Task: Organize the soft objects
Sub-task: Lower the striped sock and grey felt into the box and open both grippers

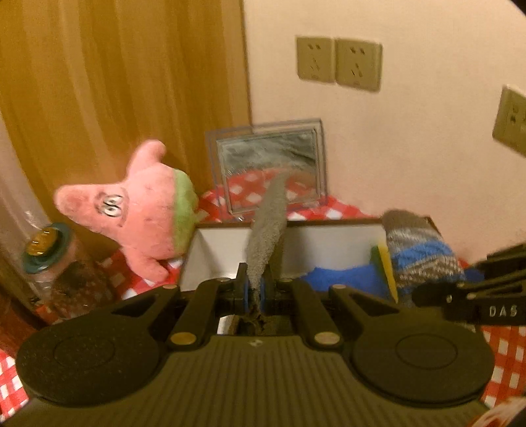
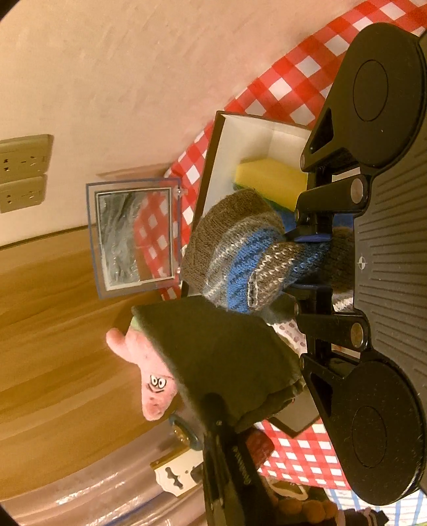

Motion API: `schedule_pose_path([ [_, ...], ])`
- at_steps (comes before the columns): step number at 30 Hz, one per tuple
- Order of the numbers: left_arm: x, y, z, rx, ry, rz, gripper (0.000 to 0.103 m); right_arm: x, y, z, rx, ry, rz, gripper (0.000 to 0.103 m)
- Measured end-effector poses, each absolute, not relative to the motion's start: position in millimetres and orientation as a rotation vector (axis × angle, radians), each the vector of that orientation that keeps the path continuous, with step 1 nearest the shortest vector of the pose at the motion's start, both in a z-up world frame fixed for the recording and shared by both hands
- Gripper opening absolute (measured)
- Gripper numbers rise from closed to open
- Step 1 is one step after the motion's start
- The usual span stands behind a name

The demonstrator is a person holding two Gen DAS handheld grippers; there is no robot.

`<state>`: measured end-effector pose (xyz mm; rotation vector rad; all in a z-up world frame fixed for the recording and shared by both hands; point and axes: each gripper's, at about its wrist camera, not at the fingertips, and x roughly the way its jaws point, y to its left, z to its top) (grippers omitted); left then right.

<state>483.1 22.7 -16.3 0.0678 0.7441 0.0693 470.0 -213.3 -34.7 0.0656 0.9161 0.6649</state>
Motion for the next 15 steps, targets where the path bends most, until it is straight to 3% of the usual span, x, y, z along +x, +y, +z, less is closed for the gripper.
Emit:
schedule_pose_path([
  [5,491.4,17.2,-39.5,0.063,0.824,0.017,0.032,475.8,-209.9,-41.6,0.057,0.934,0.665,0.023],
  [15,490.4,26.8,-41.6,0.042,0.861,0.015,0.033,476.8,-204.8,-54.3,0.026,0.970,0.668,0.023],
])
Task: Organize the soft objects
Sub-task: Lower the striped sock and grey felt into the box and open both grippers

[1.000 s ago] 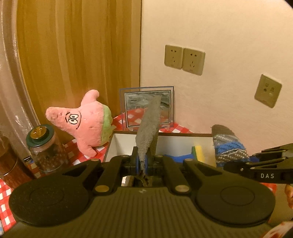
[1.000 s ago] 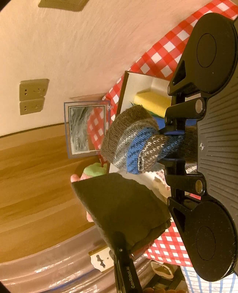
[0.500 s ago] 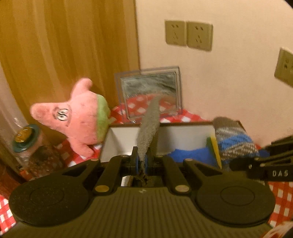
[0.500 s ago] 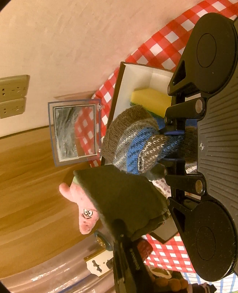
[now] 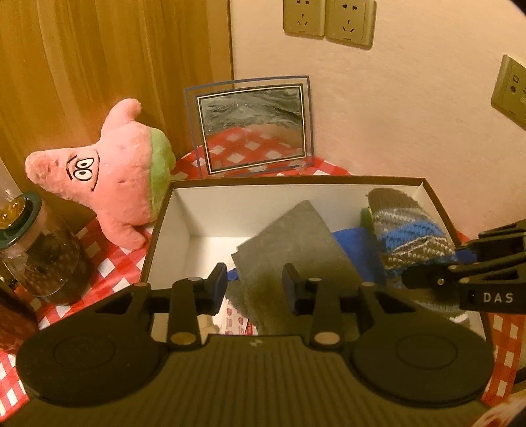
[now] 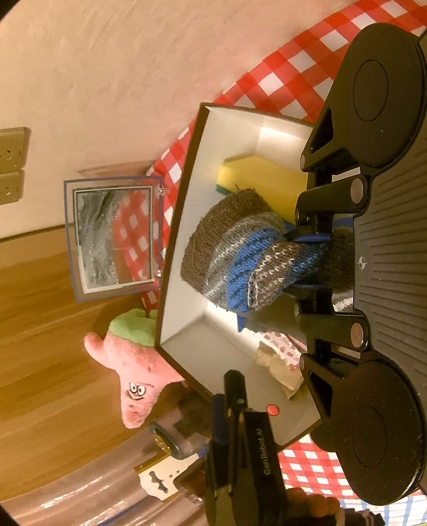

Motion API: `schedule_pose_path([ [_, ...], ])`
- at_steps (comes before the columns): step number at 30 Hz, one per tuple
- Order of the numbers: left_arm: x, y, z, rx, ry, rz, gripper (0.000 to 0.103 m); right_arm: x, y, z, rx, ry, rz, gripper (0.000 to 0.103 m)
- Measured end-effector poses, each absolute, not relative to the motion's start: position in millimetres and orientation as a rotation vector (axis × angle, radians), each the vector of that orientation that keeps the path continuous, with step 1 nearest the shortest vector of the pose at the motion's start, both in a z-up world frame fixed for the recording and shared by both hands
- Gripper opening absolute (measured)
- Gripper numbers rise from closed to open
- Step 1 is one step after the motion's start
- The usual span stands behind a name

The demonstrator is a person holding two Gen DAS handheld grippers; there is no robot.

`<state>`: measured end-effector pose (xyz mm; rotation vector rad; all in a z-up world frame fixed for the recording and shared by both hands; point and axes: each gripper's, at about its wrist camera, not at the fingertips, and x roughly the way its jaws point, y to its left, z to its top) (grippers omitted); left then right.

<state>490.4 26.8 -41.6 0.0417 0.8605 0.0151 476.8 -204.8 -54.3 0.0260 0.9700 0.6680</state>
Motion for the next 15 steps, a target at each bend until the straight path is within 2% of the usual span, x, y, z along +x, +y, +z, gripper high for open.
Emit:
schedule_pose_path([
  [8,487.0,26.9,-41.9,0.044,0.890,0.014,0.033,473.0,-197.6,-53.3,0.004,0.963,0.676,0.023],
  [9,486.6,26.9,-41.7,0.044,0.891,0.014,0.033,472.6,-196.3,-52.3,-0.002,0.959,0.675,0.027],
  [10,486.0,26.6,-41.4,0.044,0.891,0.014,0.033,472.3,-195.4,-51.5,-0.007,0.955,0.672,0.039],
  [11,485.4,26.3,-41.2,0.045,0.892,0.013,0.033,471.7,-195.1,-50.4,-0.011,0.948,0.663,0.046],
  [12,484.6,25.9,-40.8,0.046,0.894,0.010,0.033,470.6,-195.7,-49.0,-0.012,0.934,0.658,0.058],
  [13,483.7,25.6,-40.4,0.047,0.894,0.008,0.033,468.7,-196.7,-47.1,-0.013,0.915,0.652,0.066],
  [15,482.4,25.3,-39.8,0.049,0.894,0.009,0.034,466.4,-197.8,-43.9,-0.021,0.896,0.642,0.070],
])
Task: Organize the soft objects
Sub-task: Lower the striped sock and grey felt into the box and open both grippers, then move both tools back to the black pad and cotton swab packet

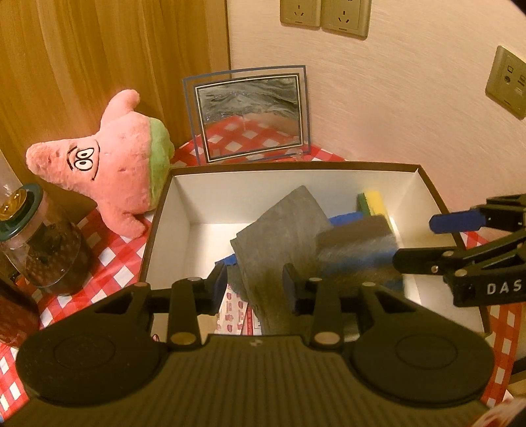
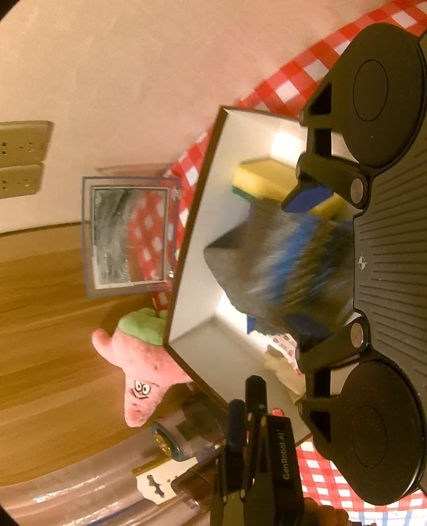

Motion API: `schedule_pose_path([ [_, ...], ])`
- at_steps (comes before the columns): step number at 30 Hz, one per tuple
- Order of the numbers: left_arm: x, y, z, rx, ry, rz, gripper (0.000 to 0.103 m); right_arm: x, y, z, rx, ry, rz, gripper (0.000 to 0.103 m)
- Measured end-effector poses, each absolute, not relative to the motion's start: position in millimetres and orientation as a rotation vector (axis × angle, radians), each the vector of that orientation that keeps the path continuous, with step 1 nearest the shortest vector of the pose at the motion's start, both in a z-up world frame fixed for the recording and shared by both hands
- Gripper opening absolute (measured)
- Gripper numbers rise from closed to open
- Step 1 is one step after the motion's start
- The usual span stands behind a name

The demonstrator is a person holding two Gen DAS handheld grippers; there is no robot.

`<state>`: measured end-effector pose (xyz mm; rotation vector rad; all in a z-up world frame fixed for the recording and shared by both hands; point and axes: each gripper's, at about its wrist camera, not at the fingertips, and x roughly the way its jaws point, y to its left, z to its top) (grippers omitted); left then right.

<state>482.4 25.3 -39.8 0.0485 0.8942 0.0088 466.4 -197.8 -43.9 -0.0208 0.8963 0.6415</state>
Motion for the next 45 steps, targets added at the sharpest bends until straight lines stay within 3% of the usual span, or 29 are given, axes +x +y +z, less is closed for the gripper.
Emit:
schedule_pose_path([
  [21,453.6,16.3,-24.9,0.058,0.879,0.003,0.039,434.9,-220.4,-30.7,0.019,0.905,0.615,0.070],
  [40,350.7,30.7,-22.6,0.012,0.912,0.029,0.040,345.7,-239.2,-13.7,0.042,0.873,0.637,0.070],
  [45,322.4,32.9,-23.1,-0.010,0.906,0.060,0.047,325.4,-239.7,-20.1,0.053,0.909,0.650,0.070],
])
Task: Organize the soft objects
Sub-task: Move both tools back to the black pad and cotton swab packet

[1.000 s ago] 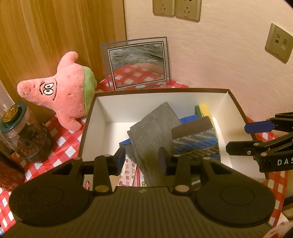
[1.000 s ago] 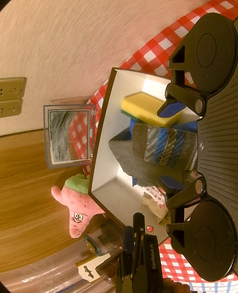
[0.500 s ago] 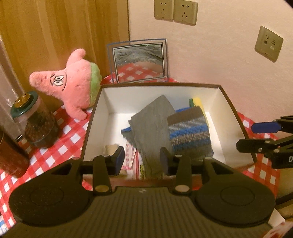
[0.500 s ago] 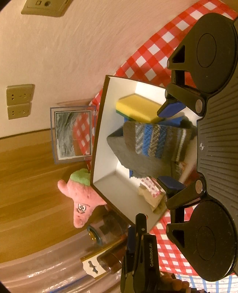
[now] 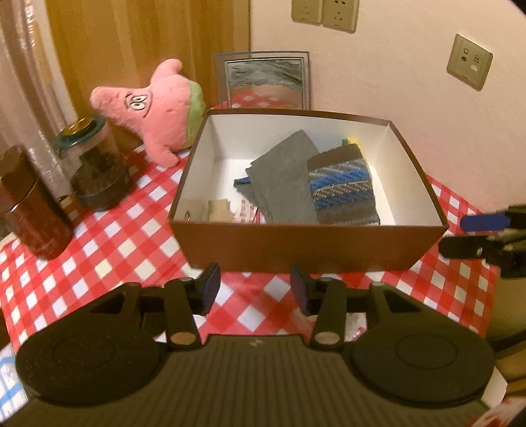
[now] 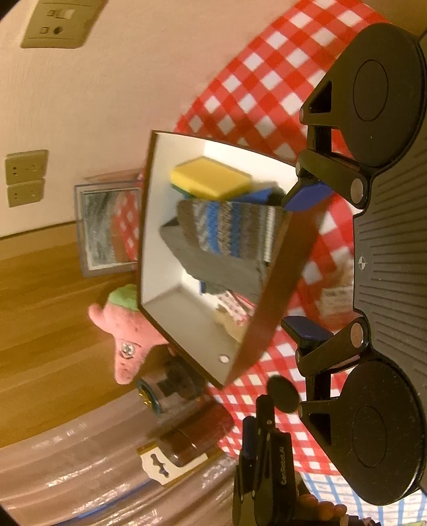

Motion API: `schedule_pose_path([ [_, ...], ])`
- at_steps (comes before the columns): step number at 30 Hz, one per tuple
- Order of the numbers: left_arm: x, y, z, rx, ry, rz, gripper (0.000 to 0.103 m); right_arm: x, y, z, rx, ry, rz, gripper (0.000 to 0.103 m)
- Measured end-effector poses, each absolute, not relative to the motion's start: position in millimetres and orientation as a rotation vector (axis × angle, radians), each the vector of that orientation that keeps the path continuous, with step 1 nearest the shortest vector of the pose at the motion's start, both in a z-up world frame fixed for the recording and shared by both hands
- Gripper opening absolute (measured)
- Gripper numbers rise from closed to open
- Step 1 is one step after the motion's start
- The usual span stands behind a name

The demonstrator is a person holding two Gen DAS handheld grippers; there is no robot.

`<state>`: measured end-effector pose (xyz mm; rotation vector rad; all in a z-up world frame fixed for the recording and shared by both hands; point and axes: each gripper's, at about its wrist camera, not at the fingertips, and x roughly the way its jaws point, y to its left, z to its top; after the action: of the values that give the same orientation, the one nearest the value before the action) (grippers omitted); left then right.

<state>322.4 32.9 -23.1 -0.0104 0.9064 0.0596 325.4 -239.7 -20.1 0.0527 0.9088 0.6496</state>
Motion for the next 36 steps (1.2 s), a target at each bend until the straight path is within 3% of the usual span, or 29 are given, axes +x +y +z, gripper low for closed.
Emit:
schedule_pose_path([
  [36,224.4,64.7,-78.2,-0.158,1.048,0.190,0.050,253.9,-176.7,-96.1,-0.088,1.073,0.747,0.070],
])
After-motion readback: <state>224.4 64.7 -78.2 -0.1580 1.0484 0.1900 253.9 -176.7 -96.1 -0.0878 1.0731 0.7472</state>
